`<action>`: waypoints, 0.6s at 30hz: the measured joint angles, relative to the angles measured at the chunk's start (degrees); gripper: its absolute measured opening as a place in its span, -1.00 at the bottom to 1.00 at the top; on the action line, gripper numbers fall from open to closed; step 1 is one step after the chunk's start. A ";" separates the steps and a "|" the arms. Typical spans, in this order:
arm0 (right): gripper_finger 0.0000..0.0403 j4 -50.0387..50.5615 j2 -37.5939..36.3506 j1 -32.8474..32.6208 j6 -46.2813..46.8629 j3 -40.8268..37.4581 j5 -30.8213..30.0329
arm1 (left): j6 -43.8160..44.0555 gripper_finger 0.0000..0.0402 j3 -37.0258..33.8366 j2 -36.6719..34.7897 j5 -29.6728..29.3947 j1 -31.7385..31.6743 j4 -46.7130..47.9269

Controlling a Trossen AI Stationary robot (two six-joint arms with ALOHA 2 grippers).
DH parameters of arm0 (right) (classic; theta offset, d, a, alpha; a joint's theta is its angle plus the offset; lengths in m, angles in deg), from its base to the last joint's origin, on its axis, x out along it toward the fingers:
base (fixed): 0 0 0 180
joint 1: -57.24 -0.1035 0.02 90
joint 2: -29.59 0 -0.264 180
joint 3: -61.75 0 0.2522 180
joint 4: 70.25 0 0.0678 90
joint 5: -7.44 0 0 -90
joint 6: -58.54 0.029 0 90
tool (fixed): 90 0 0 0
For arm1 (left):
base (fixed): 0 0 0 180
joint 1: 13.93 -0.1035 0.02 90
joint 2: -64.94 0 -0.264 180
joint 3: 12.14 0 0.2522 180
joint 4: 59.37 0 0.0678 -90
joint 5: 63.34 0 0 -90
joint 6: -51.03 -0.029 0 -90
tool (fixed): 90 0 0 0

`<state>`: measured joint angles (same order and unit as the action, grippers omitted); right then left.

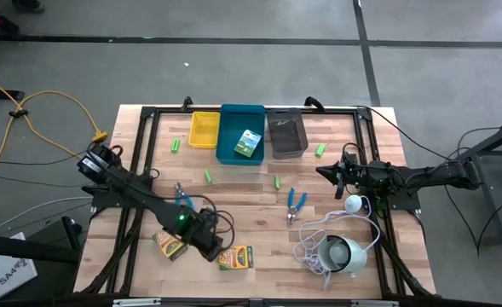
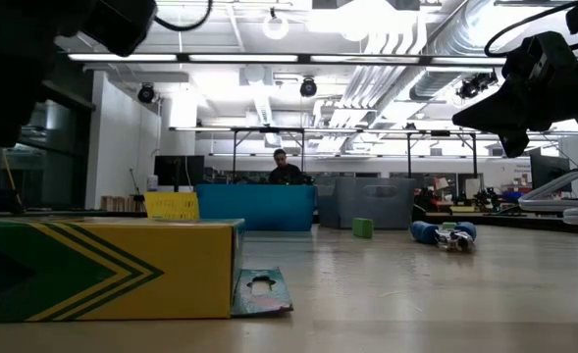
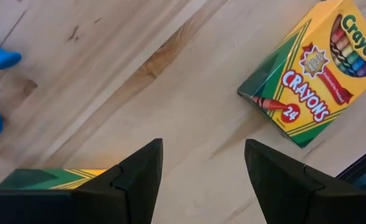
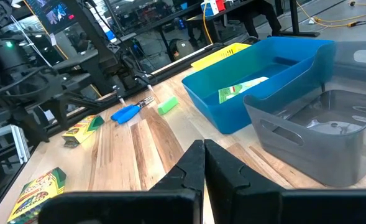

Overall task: Pick & Place School Supplies
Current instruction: Put the crayon box into the blue bin

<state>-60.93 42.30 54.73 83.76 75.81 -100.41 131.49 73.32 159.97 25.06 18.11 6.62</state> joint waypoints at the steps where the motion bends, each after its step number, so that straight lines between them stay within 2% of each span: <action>1: -0.99 -0.01 -0.01 0.01 0.00 0.02 -0.01 | -0.42 0.10 0.00 0.00 0.37 -0.48 0.02; 18: -0.99 -0.01 0.00 0.01 0.00 0.00 -0.02 | -2.64 0.10 0.00 0.00 3.90 -1.45 -0.20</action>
<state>-60.94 42.30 54.74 83.77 75.82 -100.43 128.86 73.32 159.97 28.96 16.66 6.42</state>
